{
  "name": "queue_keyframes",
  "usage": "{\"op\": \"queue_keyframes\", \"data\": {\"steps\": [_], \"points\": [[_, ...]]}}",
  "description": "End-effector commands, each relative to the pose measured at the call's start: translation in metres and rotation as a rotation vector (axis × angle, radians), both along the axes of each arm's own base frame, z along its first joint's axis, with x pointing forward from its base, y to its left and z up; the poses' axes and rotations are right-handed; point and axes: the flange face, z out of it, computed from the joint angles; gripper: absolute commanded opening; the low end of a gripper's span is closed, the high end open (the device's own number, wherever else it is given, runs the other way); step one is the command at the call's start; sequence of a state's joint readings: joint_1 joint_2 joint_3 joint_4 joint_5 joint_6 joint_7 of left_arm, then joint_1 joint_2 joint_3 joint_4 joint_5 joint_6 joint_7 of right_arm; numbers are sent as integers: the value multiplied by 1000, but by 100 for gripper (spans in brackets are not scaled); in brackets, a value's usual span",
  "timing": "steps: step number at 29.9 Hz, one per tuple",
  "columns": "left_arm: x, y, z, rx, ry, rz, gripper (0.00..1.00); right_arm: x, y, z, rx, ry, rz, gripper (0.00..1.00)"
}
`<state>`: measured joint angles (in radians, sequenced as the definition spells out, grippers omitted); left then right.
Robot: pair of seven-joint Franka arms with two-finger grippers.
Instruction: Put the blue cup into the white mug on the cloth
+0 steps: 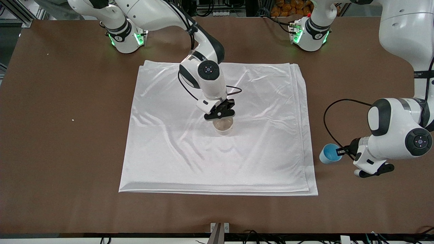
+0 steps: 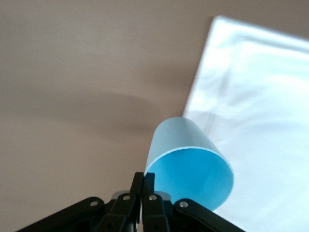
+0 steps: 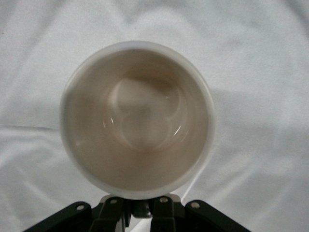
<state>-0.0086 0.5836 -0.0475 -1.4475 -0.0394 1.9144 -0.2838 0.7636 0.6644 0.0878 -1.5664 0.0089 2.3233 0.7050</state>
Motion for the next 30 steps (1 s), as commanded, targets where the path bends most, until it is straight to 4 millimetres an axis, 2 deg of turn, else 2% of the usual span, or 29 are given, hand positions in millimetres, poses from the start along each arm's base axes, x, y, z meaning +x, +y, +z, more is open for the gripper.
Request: {"op": "queue_keyframes", "data": {"steps": [1, 6, 7, 8, 9, 11, 13, 14, 18, 22, 26, 30], "points": [[-9, -46, 19, -63, 10, 63, 0, -3, 13, -21, -31, -34, -24, 0], [-18, -99, 24, -86, 29, 126, 0, -1, 15, -29, -35, -39, -25, 3], [-20, -110, 25, -88, 33, 141, 0, -1, 15, -31, -34, -39, -25, 6], [-23, -122, 26, -88, 37, 151, 0, -1, 16, -31, -31, -41, -26, 13], [-26, -133, 25, -90, 43, 160, 0, 0, 16, -30, -27, -44, -27, 25], [-32, -155, 24, -88, 55, 178, 0, 0, 17, -29, -20, -47, -35, 58], [-40, -183, 21, -80, 66, 181, 0, 0, 17, -28, -20, -46, -47, 83], [-44, -194, 20, -74, 69, 183, 0, 1, 16, -24, -18, -48, -53, 100], [-61, -237, 15, -55, 82, 180, 0, 5, 15, -5, -4, -56, -60, 100], [-78, -275, 9, -44, 98, 176, 0, 4, 11, 28, -22, -48, -62, 100], [-97, -312, 7, -35, 105, 156, 0, -1, 3, 78, -42, -41, -63, 100], [-110, -333, 10, -29, 105, 168, 0, -7, -12, 123, -80, -21, -67, 100]]}}
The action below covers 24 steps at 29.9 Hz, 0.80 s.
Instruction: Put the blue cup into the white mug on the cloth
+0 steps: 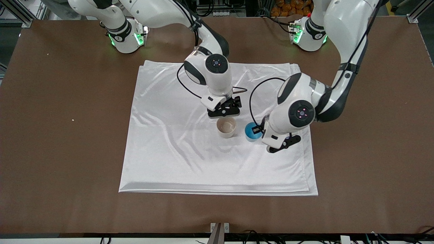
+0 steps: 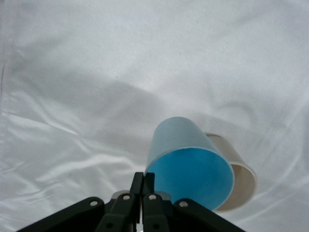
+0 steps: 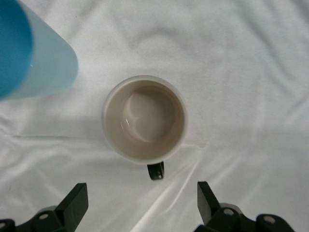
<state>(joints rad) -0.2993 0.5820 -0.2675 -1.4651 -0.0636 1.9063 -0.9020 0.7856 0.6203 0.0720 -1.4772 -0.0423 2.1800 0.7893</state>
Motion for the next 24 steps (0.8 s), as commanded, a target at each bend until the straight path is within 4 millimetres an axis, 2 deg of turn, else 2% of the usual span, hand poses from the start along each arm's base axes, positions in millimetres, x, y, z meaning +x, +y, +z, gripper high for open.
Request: {"op": "queue_keyframes", "data": {"steps": [1, 5, 10, 16, 19, 24], "points": [[-13, -23, 7, 5, 2, 30, 0, -11, -26, 76, -45, 11, -27, 100], [-18, -38, 18, 0, -12, 45, 0, -11, -49, 123, -60, 14, -44, 100], [-27, -55, 19, 1, -16, 52, 0, -1, -86, 170, -64, 11, -76, 100], [-45, -85, 19, -10, -36, 52, 0, 19, -145, 221, -60, 7, -77, 100], [-55, -99, 11, -7, -25, 35, 0, 30, -177, 245, -74, 20, -96, 100], [-62, -108, -2, 2, -10, 20, 0, 49, -232, 277, -96, 44, -89, 100]]}}
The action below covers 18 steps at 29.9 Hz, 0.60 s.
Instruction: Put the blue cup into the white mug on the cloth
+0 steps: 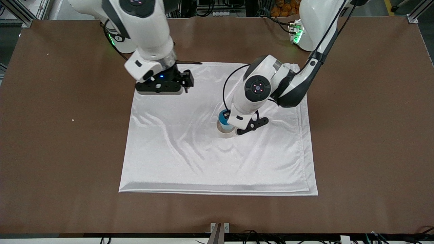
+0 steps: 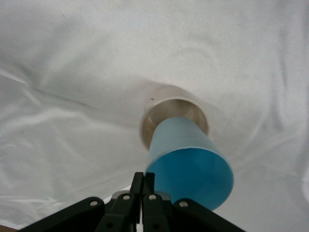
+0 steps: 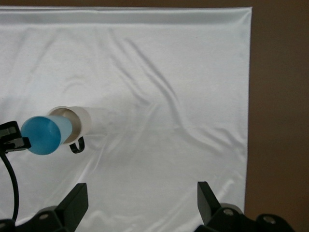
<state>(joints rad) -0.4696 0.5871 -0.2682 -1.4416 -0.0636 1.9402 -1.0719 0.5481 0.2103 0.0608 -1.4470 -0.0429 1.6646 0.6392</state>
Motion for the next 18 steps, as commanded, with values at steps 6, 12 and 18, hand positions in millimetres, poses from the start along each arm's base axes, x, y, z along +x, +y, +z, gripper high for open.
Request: {"op": "queue_keyframes", "data": {"steps": [6, 12, 18], "points": [[4, -4, -21, -4, 10, 21, 0, 20, -112, 62, -22, 16, 49, 100], [6, -2, -36, 3, 20, 11, 0, 33, -178, 77, -21, 2, 47, 100], [12, 1, -44, -8, 11, 24, 0, 50, -230, 70, -12, -9, 35, 100]]}}
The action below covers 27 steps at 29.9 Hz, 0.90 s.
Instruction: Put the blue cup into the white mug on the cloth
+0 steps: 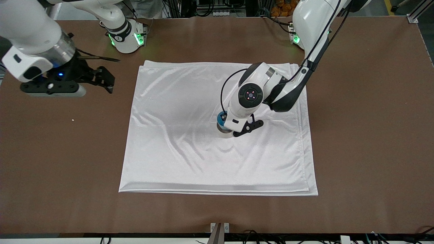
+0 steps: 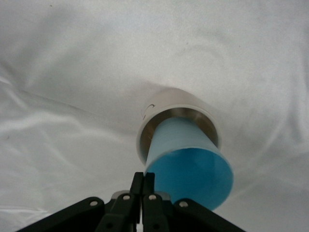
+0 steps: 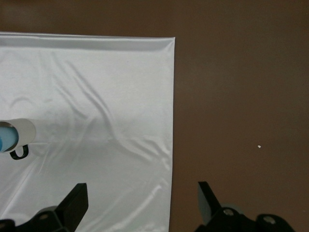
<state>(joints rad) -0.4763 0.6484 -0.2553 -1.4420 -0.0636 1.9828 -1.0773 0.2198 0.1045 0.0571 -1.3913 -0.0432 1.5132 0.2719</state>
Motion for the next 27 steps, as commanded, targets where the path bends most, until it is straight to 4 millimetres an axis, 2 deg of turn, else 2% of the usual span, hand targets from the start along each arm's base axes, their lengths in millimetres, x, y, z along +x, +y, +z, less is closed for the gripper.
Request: {"op": "queue_keyframes", "data": {"steps": [1, 10, 11, 12, 13, 15, 18, 21, 23, 27], "points": [[7, 2, -7, -19, -8, 9, 0, 8, -37, -10, 2, -11, 5, 100], [10, 3, -18, -20, -4, 17, 0, 4, -82, -32, 43, -66, 8, 100], [11, 5, -18, -23, -2, 22, 11, 5, -88, -33, 51, -63, -4, 100], [15, 10, -18, -24, -1, 32, 38, 6, -93, -33, 59, -63, -8, 100], [19, 15, -18, -24, -2, 40, 60, 6, -98, -33, 67, -62, -4, 100], [21, 17, -16, -31, -7, 18, 100, 8, -110, -34, 76, -62, 4, 100], [22, 19, -11, -39, -17, -11, 100, 9, -121, -36, 76, -58, -12, 100], [25, 21, 3, -45, -38, -10, 100, 7, -123, -36, 76, -52, -16, 100], [36, 36, 14, -45, -58, 8, 100, 7, -123, -36, 75, -48, -18, 100], [67, 85, 39, -59, -101, 9, 100, 7, -129, -35, 75, -53, -25, 100]]}}
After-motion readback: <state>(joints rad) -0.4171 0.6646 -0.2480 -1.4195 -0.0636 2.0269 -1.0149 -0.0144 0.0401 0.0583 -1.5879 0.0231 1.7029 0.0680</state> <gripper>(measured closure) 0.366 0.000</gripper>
